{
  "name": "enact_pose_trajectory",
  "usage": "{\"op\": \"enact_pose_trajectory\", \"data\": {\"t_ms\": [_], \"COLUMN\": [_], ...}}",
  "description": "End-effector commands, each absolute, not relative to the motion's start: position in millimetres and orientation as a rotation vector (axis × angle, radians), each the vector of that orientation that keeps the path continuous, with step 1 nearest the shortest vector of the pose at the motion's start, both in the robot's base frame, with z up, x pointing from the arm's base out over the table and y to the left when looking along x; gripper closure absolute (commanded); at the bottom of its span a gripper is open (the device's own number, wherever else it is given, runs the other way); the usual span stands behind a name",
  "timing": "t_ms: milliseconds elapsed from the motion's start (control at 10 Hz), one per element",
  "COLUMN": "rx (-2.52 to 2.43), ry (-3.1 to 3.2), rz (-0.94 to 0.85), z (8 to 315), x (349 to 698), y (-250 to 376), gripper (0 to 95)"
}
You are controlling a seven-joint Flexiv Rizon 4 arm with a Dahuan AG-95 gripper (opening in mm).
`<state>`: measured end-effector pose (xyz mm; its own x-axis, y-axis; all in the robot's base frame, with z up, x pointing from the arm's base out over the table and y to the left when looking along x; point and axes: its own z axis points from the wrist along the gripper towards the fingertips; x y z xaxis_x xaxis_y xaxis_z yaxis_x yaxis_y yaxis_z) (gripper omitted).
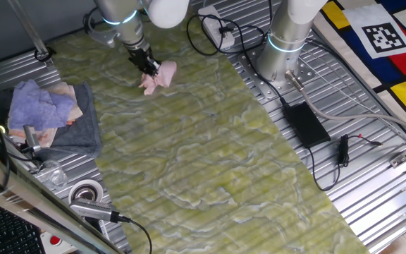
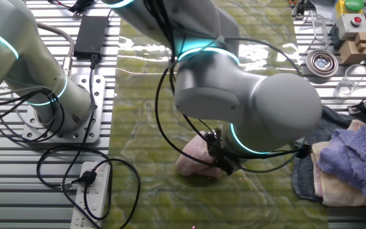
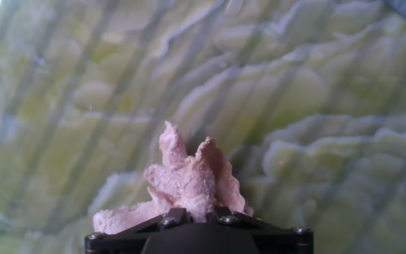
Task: Clean the table with a cloth
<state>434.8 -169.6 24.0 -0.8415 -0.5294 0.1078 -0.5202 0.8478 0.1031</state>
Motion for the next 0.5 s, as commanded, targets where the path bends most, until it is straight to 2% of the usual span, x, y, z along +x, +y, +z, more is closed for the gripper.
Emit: {"op": "enact_pose_trajectory", "data": {"t_ms": [100,500], "rx": [0.855,0.920], "ry": [-2.876,-2.855], "rz": [-0.114,-0.109], "z": [26.7,28.3], "x": [429.8,416.6], "y": [-178.2,-197.8], "gripper": [95.0,95.0]}}
